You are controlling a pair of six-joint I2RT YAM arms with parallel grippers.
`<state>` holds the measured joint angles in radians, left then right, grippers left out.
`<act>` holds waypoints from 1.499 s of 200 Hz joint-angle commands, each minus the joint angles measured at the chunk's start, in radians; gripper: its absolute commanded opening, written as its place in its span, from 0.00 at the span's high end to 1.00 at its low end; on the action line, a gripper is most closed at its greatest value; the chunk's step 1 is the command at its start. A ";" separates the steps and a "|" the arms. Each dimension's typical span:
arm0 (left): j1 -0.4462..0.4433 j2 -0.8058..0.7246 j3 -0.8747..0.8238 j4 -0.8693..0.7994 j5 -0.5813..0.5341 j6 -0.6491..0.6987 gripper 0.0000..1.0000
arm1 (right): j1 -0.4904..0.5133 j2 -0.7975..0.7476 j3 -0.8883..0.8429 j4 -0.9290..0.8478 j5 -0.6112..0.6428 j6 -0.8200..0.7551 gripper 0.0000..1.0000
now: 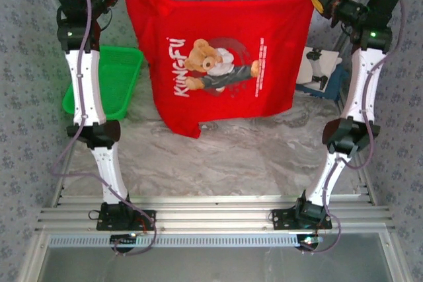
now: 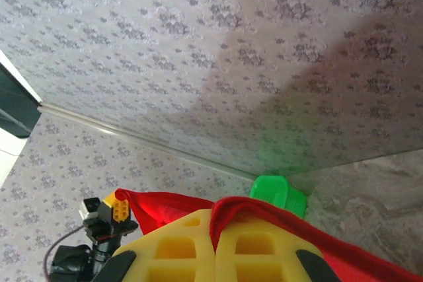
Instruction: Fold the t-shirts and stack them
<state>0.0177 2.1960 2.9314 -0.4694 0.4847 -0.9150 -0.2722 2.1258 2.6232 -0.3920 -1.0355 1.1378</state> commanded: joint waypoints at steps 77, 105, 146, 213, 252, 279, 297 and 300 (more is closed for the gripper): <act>0.107 -0.103 0.017 0.184 0.100 -0.019 1.00 | -0.079 -0.036 0.070 0.075 -0.051 0.038 1.00; 0.090 -0.162 0.007 -0.162 0.122 0.172 1.00 | -0.079 -0.182 -0.177 -0.065 -0.083 -0.147 1.00; 0.003 -0.350 -0.408 -0.383 0.038 0.360 1.00 | -0.082 -0.481 -0.791 -0.124 -0.018 -0.353 1.00; 0.035 -0.859 -1.398 -0.390 -0.077 0.442 1.00 | -0.097 -0.826 -1.477 -0.395 0.043 -0.638 1.00; 0.081 -1.109 -1.791 -0.477 -0.157 0.467 1.00 | -0.103 -0.900 -1.633 -0.595 0.173 -0.793 1.00; 0.096 -1.203 -1.957 -0.580 -0.227 0.444 1.00 | -0.108 -0.925 -1.674 -0.716 0.277 -0.855 1.00; 0.115 -1.264 -2.035 -0.654 -0.285 0.398 1.00 | -0.114 -0.956 -1.701 -0.759 0.330 -0.851 1.00; 0.114 -1.273 -2.039 -0.661 -0.302 0.388 1.00 | -0.115 -0.962 -1.707 -0.767 0.337 -0.851 1.00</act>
<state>0.1131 0.9817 0.9607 -1.0031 0.2974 -0.4847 -0.3744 1.2163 0.9436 -1.0206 -0.8062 0.3511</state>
